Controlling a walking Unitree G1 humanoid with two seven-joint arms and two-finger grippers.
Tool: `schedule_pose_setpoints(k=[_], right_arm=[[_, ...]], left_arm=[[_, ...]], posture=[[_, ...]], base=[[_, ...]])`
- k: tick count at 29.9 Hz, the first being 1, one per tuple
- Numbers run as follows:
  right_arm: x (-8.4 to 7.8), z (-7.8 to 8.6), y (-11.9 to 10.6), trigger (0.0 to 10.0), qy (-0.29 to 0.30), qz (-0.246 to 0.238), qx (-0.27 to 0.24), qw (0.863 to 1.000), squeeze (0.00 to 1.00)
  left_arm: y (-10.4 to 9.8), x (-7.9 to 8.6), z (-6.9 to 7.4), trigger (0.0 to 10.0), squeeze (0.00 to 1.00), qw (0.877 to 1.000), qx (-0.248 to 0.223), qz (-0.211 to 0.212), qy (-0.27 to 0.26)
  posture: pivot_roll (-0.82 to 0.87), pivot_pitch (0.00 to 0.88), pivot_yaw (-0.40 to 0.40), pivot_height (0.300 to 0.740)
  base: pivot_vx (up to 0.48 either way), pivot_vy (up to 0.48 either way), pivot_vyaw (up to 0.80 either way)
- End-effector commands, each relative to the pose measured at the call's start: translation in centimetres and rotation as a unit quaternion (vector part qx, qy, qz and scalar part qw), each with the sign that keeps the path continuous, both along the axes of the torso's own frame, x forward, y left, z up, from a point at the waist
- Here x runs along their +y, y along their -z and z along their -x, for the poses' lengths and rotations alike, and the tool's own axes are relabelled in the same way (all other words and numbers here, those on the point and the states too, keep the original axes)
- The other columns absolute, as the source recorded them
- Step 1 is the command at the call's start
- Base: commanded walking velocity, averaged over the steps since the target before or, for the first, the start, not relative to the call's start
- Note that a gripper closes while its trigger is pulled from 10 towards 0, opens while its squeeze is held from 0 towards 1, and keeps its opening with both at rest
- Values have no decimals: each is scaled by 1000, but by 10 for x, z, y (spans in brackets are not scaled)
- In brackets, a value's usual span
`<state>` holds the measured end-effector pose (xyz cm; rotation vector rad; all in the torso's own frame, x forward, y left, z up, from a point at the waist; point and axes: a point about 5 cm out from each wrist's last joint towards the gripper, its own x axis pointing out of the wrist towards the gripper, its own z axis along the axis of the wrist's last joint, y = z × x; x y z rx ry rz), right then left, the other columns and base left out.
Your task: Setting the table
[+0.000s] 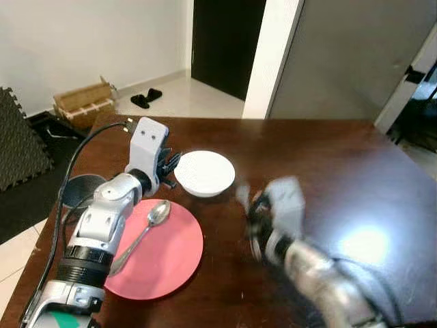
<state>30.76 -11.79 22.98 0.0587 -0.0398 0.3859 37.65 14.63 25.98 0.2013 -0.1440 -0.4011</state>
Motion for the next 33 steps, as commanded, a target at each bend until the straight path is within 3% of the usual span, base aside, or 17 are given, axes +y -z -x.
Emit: schedule_pose_setpoints(k=[1, 4, 9, 15, 19, 24, 27, 28, 29, 30, 31, 33], right_arm=[[0, 4, 1, 10000, -19, -23, 9, 1000, 0], [0, 8, -12, 10000, -47, -58, -8, 997, 0], [11, 11, -21, 10000, -98, -70, -19, 993, 0], [36, 4, 1, 10000, -160, -42, 33, 986, 0], [55, 3, 7, 10000, -199, -44, 50, 978, 0], [67, 2, 10, 10000, -223, -51, 62, 971, 0], [68, 0, 15, 10000, -217, -33, 70, 973, 0], [62, -4, 17, 10000, -191, -5, 64, 980, 0], [55, -8, 19, 10000, -155, 3, 64, 986, 0], [55, -8, 19, 10000, -155, 3, 64, 986, 0], [45, -13, 21, 10000, -110, 18, 60, 992, 0], [45, -13, 21, 10000, -110, 18, 60, 992, 0]], left_arm=[[2, 2, 1, 10000, 0, 1000, 4, 2, -2], [-1, 2, 1, 10000, 0, 1000, 1, 2, 0], [-11, 5, 1, 10000, 0, 1000, -15, 7, -5], [-43, 35, 4, 10000, 0, 997, -58, 19, -50], [-52, 52, 6, 10000, 0, 995, -70, 14, -73], [-52, 59, 9, 10000, 0, 994, -72, 15, -86], [-51, 61, 11, 10000, 0, 993, -71, 14, -89], [-50, 61, 13, 10000, 0, 993, -69, 14, -89], [-49, 62, 13, 10000, 0, 993, -68, 14, -90], [-49, 62, 13, 10000, 0, 993, -68, 14, -90], [-48, 61, 14, 10000, 0, 994, -67, 14, -90], [-48, 61, 14, 10000, 0, 994, -67, 14, -90]], posture=[[-8, 102, -40, 740], [-7, 99, -34, 740], [-5, 93, -29, 740], [15, 90, -38, 740], [32, 91, -44, 740], [48, 91, -54, 740], [48, 91, -54, 740], [62, 95, -59, 740], [63, 95, -61, 740], [63, 95, -61, 740], [61, 97, -61, 740], [61, 97, -61, 740]], base=[[0, 0, 0], [0, 0, 0], [0, 0, 0], [0, 0, 0], [0, 0, 0], [0, 0, 0], [0, 0, 0], [0, 0, 0], [0, 0, 0], [0, 0, 0], [0, 0, 0], [0, 0, 0]])
